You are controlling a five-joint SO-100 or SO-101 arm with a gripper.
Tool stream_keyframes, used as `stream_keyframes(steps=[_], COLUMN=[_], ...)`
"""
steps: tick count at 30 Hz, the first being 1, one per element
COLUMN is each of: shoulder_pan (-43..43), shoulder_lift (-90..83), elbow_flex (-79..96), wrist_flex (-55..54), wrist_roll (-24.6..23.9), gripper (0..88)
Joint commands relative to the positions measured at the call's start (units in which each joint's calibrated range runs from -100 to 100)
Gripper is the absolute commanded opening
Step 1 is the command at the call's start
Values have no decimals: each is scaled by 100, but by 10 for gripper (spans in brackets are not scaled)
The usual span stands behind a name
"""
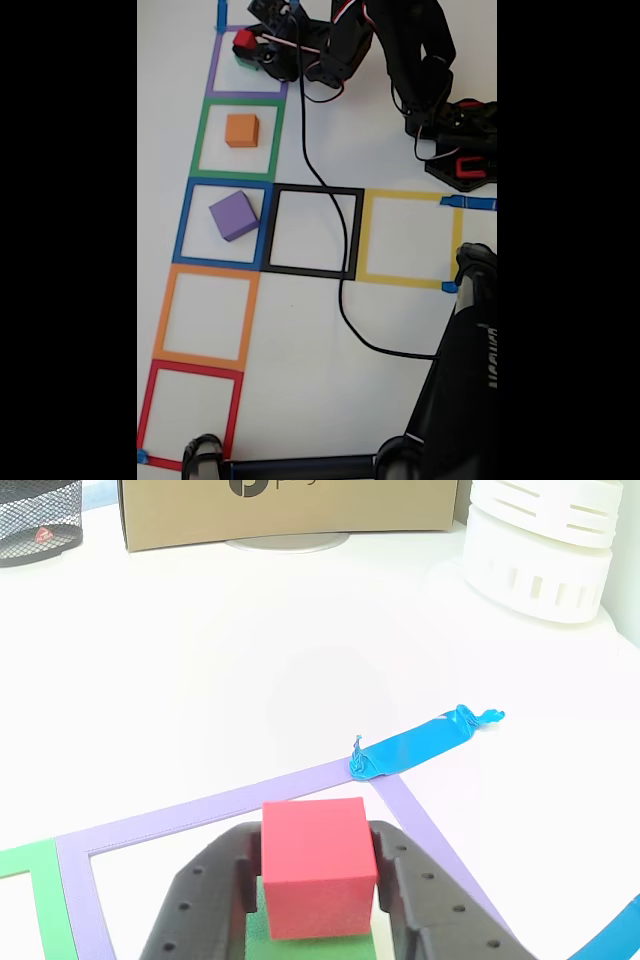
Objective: Tower of hanoi
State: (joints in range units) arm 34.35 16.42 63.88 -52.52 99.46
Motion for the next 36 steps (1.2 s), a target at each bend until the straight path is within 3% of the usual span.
stream_keyframes(steps=[1,36], shoulder_pan=[46,74], shoulder_lift=[9,-588], elbow_flex=[-79,-142], wrist_flex=[-157,-19], wrist_roll=[54,54], gripper=[36,251])
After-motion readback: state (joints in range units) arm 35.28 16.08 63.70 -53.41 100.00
